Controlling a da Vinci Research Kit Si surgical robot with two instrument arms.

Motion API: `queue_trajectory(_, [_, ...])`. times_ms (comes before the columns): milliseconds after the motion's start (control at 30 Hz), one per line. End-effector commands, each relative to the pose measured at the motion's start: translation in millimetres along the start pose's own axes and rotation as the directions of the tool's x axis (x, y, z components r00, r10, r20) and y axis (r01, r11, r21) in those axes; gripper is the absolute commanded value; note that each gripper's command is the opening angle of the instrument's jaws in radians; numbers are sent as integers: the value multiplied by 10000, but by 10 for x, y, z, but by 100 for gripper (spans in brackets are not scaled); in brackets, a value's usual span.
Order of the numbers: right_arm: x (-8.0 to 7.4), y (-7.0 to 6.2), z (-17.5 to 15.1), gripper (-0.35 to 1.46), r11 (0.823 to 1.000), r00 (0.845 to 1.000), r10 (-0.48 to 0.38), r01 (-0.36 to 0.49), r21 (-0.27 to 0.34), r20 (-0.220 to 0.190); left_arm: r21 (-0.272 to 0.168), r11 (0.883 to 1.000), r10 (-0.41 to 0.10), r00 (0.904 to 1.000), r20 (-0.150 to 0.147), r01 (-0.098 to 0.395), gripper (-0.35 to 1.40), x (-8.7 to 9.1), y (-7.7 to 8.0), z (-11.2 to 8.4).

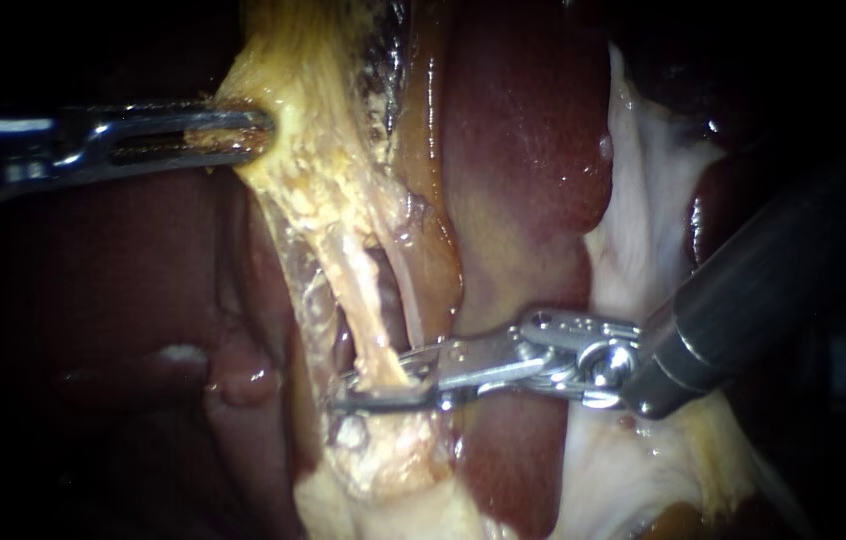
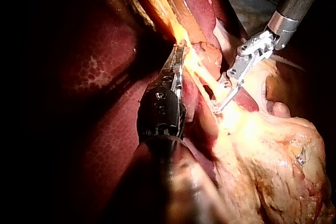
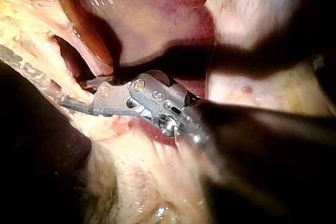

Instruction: Going back first clip left tube

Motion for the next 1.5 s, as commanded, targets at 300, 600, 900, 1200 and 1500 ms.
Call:
queue_trajectory(300, [0,0,1,-35,9999,9999,111,-111,10,-2,-3,10000,1,10000,5,-1,-35,-1,-2,-1])
queue_trajectory(600, [6,5,10,55,9993,9989,-360,362,61,-308,-12,10000,-1,10000,7,1,-35,0,-3,0])
queue_trajectory(900, [7,6,4,60,9871,9859,-1594,1600,60,-508,-16,10000,-1,10000,8,1,-35,0,-4,-1])
queue_trajectory(1200, [9,-4,-35,60,9251,9243,-3796,3794,-136,-395,-10,10000,4,10000,7,-4,-35,1,-3,-3])
queue_trajectory(1500, [34,-19,-113,60,8536,8545,-5184,5150,-783,-319,-15,10000,10,10000,11,-10,-35,2,-3,-2])
